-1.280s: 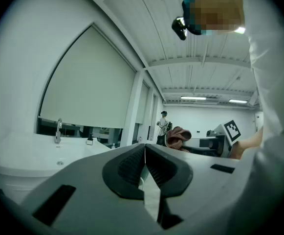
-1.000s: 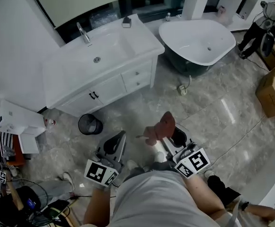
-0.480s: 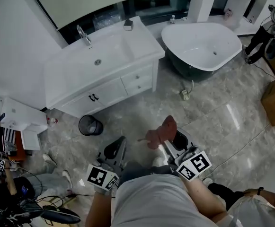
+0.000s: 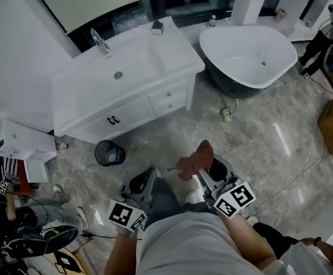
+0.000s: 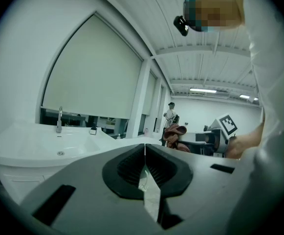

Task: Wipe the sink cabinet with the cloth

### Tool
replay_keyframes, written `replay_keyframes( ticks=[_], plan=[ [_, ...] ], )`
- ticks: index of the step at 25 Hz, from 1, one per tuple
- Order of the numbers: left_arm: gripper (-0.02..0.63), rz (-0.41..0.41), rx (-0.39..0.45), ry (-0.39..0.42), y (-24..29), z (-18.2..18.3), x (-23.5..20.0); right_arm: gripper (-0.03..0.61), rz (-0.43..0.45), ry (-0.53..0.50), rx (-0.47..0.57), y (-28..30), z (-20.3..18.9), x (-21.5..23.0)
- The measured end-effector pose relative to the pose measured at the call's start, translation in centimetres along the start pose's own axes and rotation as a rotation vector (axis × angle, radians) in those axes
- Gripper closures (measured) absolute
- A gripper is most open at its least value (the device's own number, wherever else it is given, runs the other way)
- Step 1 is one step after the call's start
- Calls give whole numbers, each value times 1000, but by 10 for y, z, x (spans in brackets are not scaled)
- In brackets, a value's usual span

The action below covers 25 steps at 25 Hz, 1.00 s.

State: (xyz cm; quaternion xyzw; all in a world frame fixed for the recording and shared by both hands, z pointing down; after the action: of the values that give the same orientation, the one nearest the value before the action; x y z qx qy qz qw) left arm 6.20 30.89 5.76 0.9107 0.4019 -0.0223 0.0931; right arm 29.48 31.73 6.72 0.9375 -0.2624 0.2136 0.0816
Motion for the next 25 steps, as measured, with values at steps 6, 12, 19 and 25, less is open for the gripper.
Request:
replay_keyframes(
  ticks=[6,12,19,25],
  plan=[
    [601,-29,-18,-18,15,-1,-66,416,-36,1,-38,62,-2,2],
    [601,-75,-18,-35,26,6,-138,416,-76,-4,-66,132,0,-5],
    [601,-104,-19,-61,25,5,-199,416,-110,3,-108,197,-6,-11],
    [603,-60,-30,-93,21,-7,-231,416,-84,31,-170,243,-14,-5]
  ],
)
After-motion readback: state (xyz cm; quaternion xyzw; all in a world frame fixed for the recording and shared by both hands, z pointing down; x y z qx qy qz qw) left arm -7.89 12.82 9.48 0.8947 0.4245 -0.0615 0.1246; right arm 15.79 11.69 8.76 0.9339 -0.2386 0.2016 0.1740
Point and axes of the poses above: the fingertips, and each gripper's own axes: y forward along the fingers, x to its right, z out of its top, the point moved 7 cm from there along -y, backward along the fingers, and after that the axes turned 3 degrees about y, right-handed, at the moved point
